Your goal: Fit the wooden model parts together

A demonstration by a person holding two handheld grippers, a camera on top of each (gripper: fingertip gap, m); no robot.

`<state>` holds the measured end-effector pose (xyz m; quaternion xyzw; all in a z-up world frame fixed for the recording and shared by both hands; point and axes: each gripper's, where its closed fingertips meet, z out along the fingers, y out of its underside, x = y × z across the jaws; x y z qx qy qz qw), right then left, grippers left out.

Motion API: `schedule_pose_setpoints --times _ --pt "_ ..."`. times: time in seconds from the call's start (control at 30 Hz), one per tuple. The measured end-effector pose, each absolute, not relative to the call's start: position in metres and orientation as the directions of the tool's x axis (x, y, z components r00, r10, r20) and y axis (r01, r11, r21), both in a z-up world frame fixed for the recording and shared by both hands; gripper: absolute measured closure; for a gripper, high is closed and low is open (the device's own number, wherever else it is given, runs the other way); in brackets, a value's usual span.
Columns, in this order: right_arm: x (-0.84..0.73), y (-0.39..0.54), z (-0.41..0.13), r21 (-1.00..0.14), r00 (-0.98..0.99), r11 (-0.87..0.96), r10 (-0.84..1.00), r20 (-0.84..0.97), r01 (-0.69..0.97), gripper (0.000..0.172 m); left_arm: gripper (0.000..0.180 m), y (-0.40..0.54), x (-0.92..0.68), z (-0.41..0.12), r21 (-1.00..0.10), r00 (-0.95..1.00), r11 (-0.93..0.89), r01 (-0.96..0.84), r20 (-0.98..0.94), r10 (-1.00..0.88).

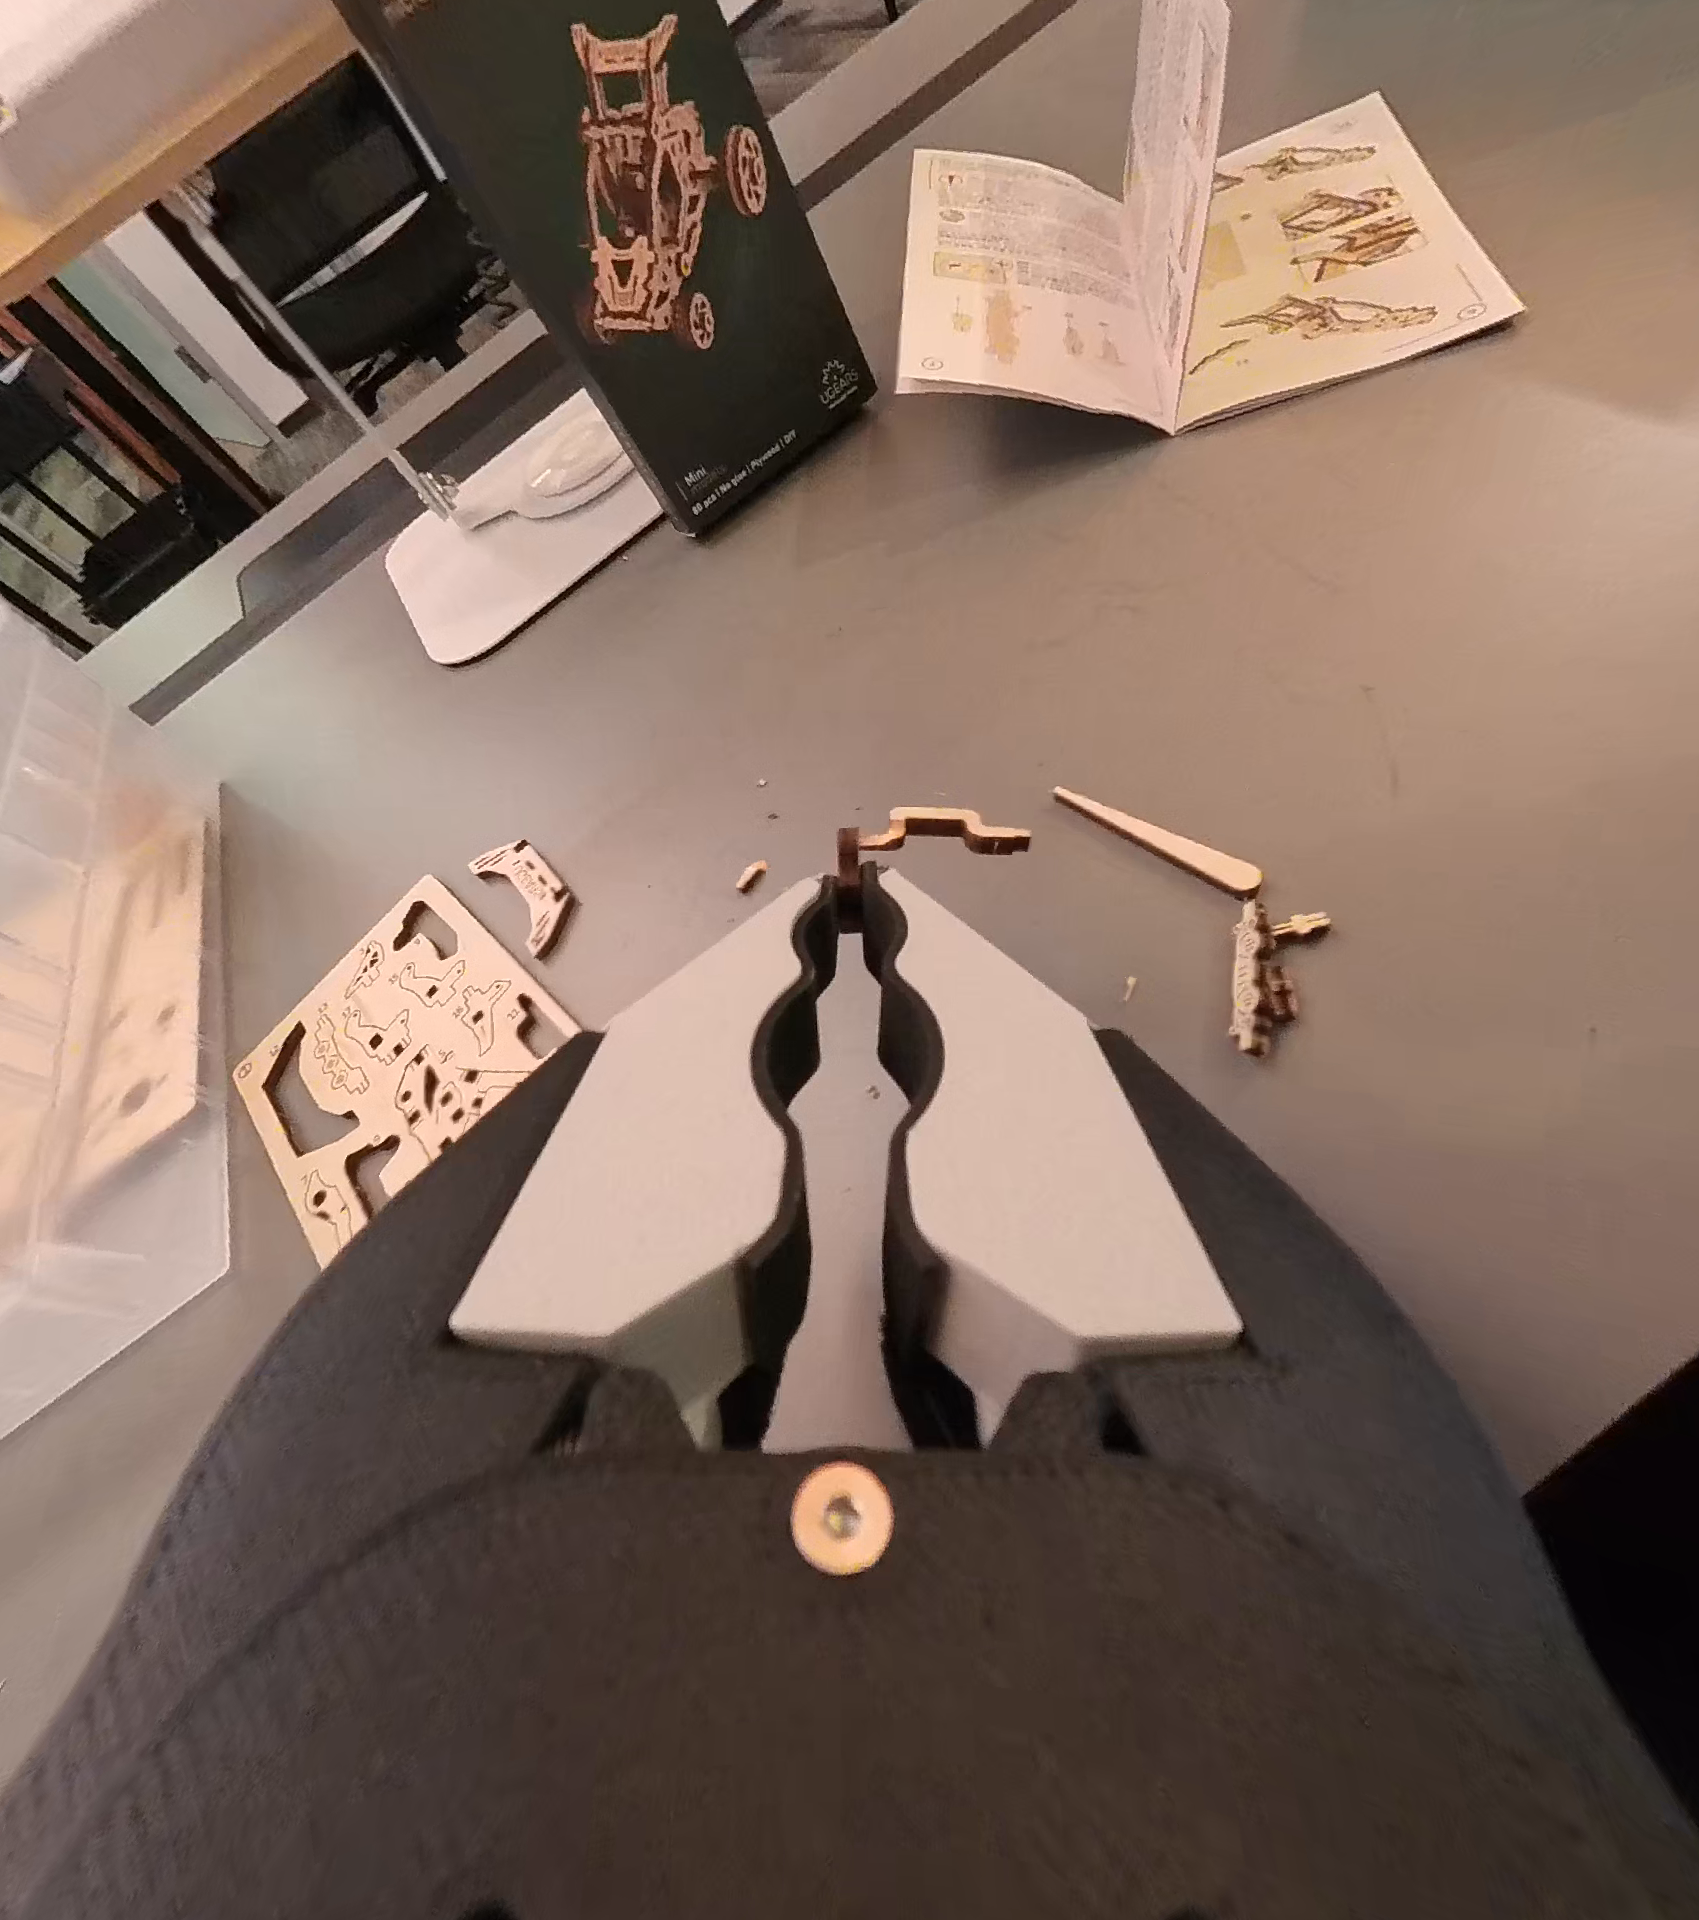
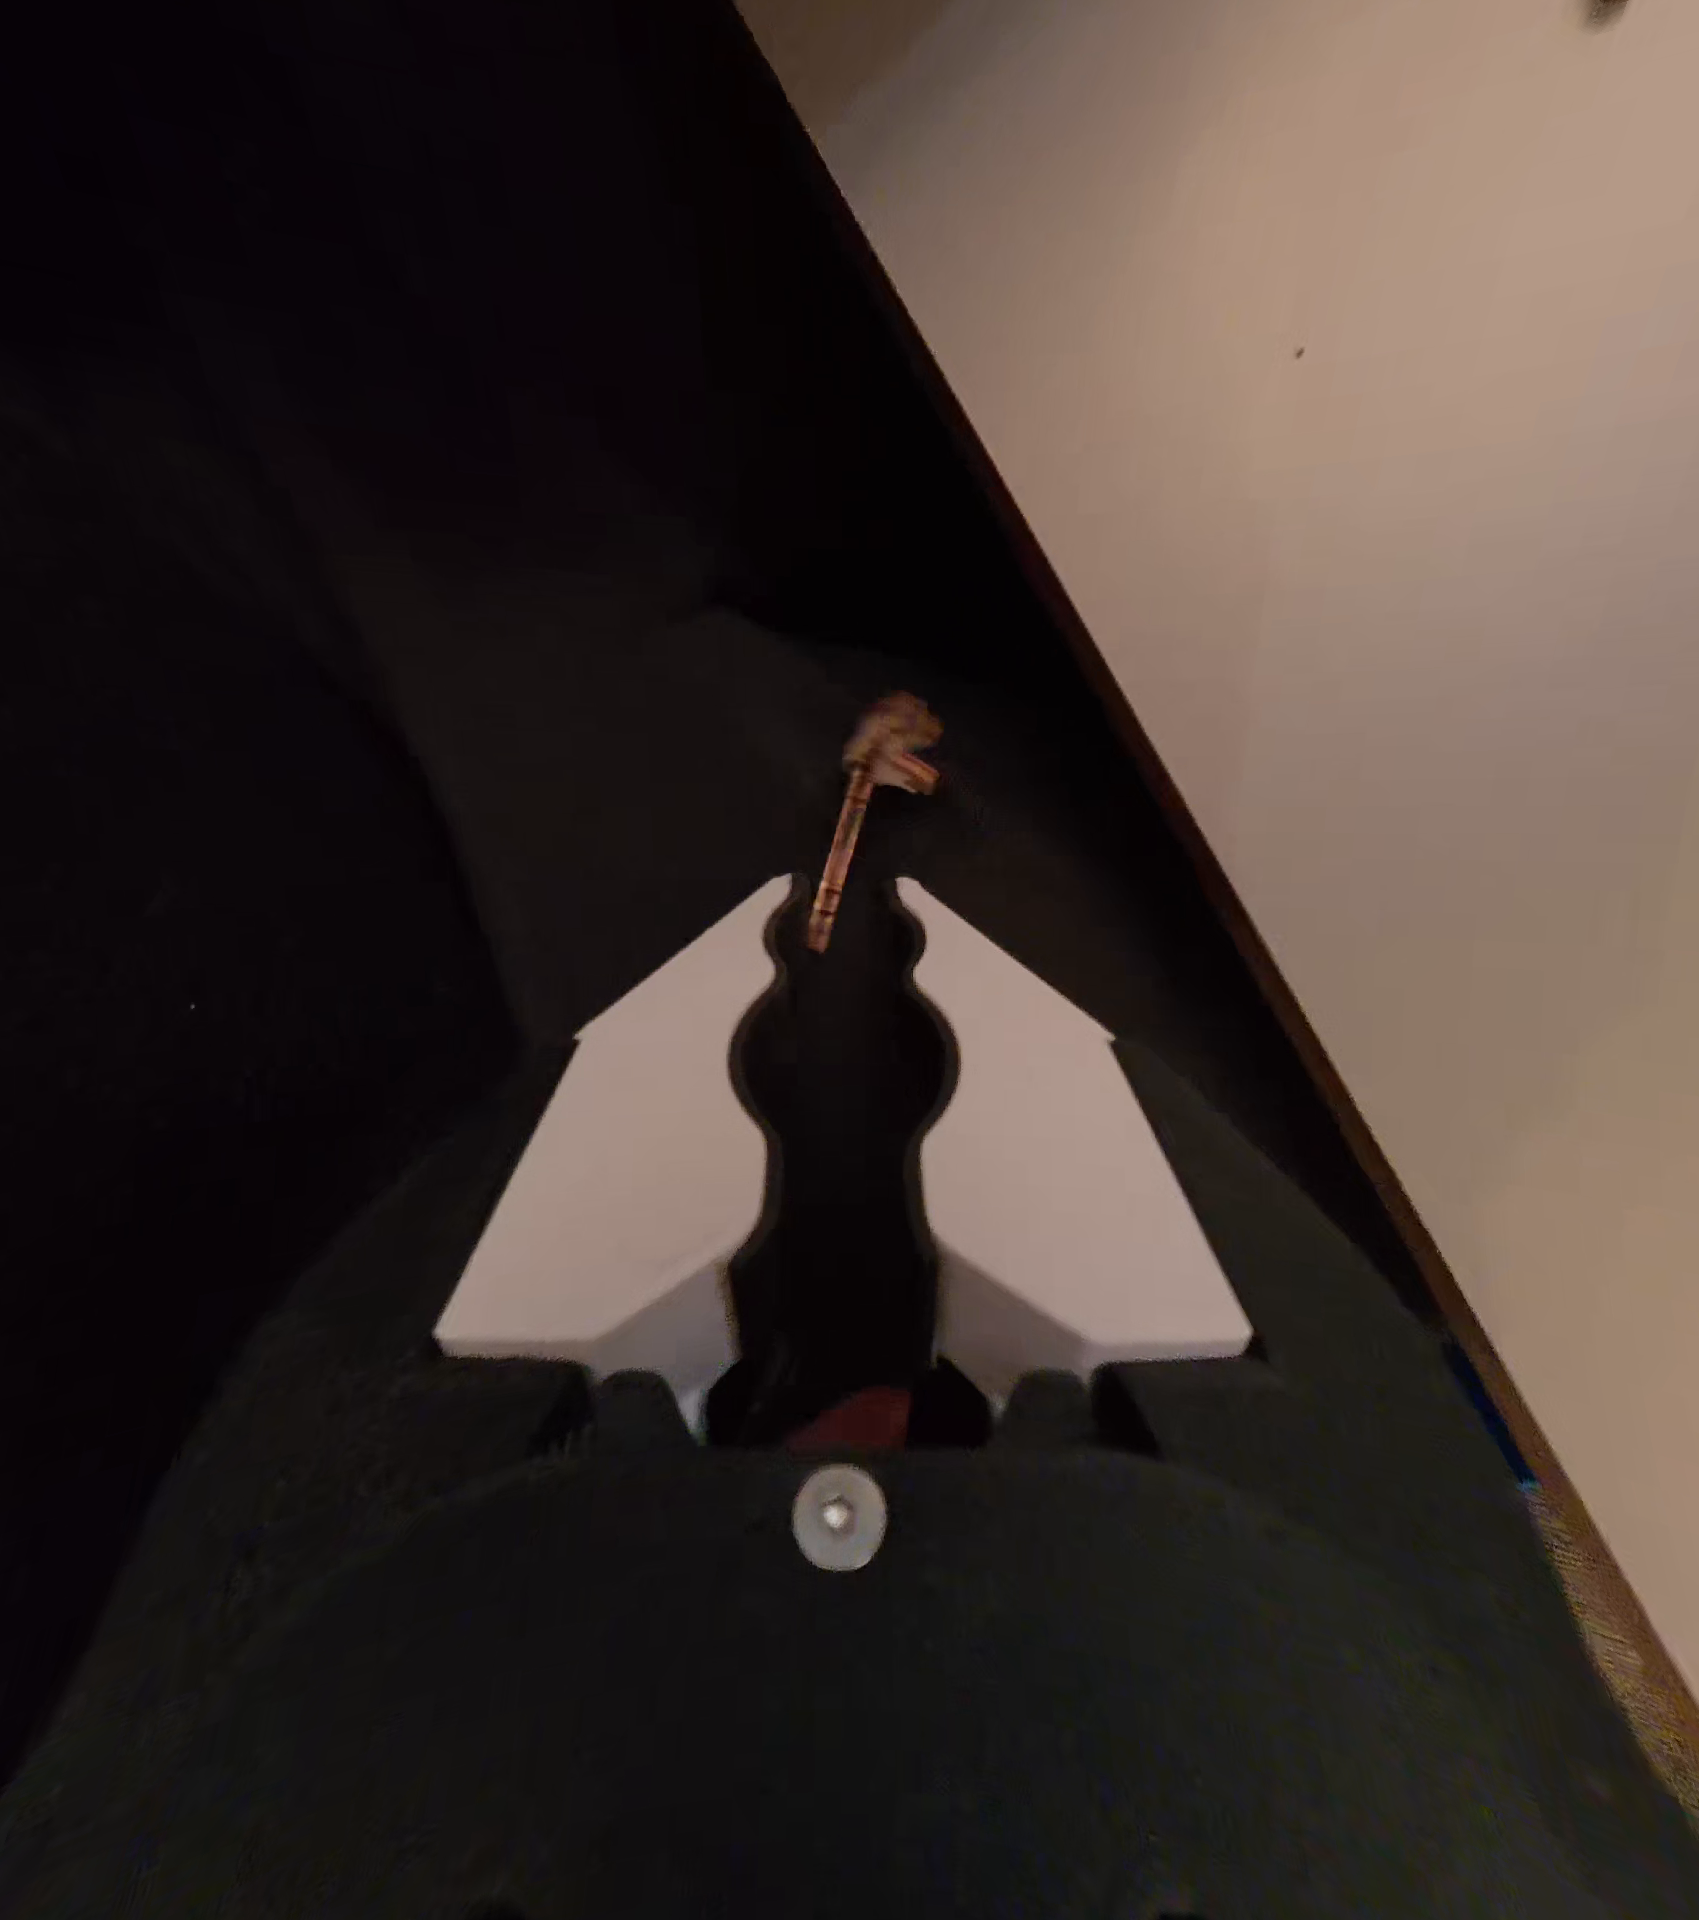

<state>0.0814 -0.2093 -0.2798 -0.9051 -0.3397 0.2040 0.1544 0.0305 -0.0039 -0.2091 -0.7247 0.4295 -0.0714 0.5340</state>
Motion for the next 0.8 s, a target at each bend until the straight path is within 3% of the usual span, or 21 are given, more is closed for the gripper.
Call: schedule_pose_setpoints --times 0.03,0.2,0.5,0.63,0.8 --pt "0.081 -0.207 -0.278 -0.431 0.688 -0.714 0.682 -0.249 0.552 0.169 0.179 -0.003 0.029 -0.208 -0.839 0.626 -0.063 -0.540 -0.351 -0.697" --pt "0.075 -0.212 -0.269 -0.463 0.669 -0.722 0.675 -0.310 0.514 0.169 0.179 0.001 0.023 -0.206 -0.851 0.641 -0.072 -0.521 -0.334 -0.690" --pt "0.086 -0.143 -0.191 -0.677 0.616 -0.625 0.722 -0.314 0.388 0.170 0.179 0.005 0.023 -0.202 -0.876 0.652 -0.086 -0.475 -0.284 -0.703" --pt "0.085 -0.087 -0.185 -0.709 0.572 -0.489 0.807 -0.147 0.509 0.170 0.179 0.011 0.020 -0.200 -0.894 0.668 -0.123 -0.431 -0.225 -0.709" --pt "0.070 -0.029 -0.215 -0.626 0.453 -0.293 0.885 0.109 0.722 0.170 0.179 0.026 0.011 -0.195 -0.911 0.696 -0.182 -0.369 -0.141 -0.704"
